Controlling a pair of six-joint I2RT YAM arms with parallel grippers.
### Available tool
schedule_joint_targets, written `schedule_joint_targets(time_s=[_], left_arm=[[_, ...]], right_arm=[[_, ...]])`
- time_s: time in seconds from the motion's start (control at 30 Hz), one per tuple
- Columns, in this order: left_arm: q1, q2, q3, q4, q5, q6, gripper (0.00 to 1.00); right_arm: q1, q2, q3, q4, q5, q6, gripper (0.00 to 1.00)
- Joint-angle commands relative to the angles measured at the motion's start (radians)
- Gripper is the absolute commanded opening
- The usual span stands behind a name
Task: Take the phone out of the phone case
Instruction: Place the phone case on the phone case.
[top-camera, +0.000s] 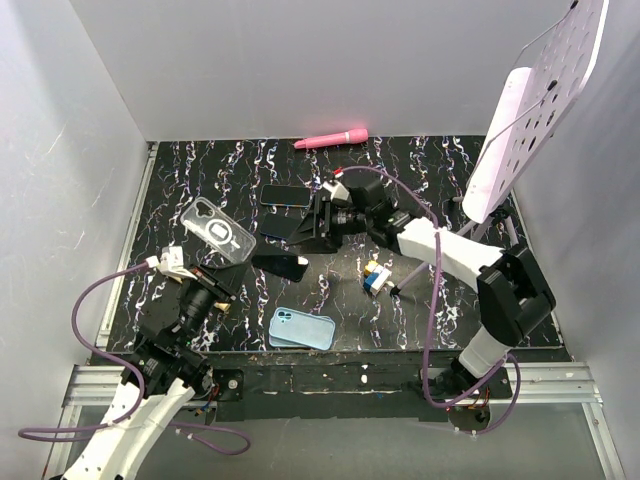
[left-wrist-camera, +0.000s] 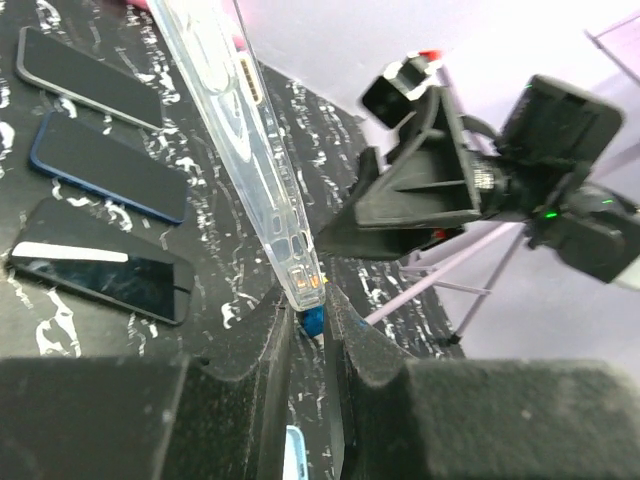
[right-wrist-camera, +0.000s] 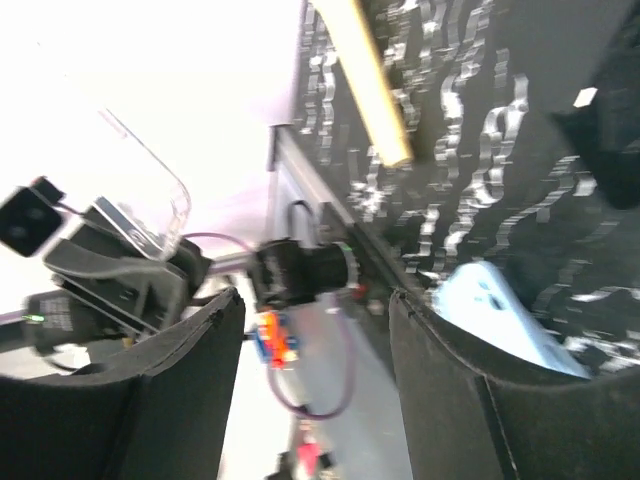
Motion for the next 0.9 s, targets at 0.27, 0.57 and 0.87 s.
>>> schedule_joint_targets(time_s=[0.27,0.57,0.87], left_arm=[[0.003,0.027,0.001,0.086,0.078,-0.032,0.0],[0.003,0.02,-0.008,0.104,0.137,-0.087,0.0],[0.003,0.001,-0.017,0.089,0.16,-0.095,0.0]], right_arm=[[0.144,0.057,-0.037,0.524,0.013,0.487,0.62],[0.172,0.095,0.01,0.483,0.058,0.469,0.49],[0.178,0.118,0.046,0.485,0.059,0.475,0.27]])
